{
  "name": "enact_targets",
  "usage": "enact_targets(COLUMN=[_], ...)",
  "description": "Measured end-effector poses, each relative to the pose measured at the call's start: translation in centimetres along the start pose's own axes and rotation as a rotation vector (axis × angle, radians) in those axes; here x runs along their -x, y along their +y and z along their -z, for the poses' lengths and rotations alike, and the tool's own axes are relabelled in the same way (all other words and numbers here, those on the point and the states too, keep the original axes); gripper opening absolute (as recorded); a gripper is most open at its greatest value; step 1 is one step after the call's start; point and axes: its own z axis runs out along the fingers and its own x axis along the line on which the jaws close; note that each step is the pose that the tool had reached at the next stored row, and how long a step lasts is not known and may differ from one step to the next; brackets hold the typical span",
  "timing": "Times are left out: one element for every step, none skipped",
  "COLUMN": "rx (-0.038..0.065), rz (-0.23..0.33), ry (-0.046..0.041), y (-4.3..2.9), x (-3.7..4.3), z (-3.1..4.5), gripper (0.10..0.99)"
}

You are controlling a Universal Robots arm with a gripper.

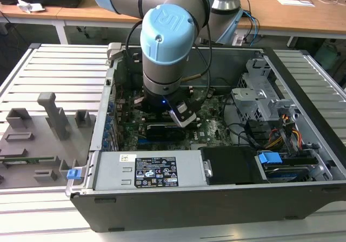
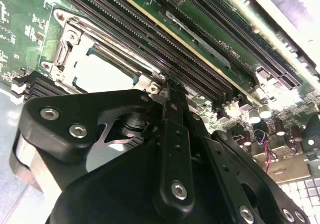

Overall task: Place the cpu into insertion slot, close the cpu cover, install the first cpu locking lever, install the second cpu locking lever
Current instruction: 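Install the second cpu locking lever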

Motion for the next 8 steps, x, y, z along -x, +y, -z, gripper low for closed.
enact_targets(rx=[0.0,0.0,0.0,0.0,0.0,0.0,0.0,0.0], rz=[0.0,0.0,0.0,0.0,0.0,0.0,0.0,0.0], ry=[-0.0001,0.0001,0.0001,0.0001,0.0001,0.0001,0.0001,0.0001], y=[0.05,0.14,0.17,0.2,0.23,0.25,0.28,0.3], x=[0.01,0.02,0.02,0.02,0.02,0.02,0.03,0.03], z=[0.14,0.41,0.49,0.55,0.63,0.71,0.78,0.84], gripper=[0.106,0.106,0.106,0.106,0.106,0.106,0.106,0.106])
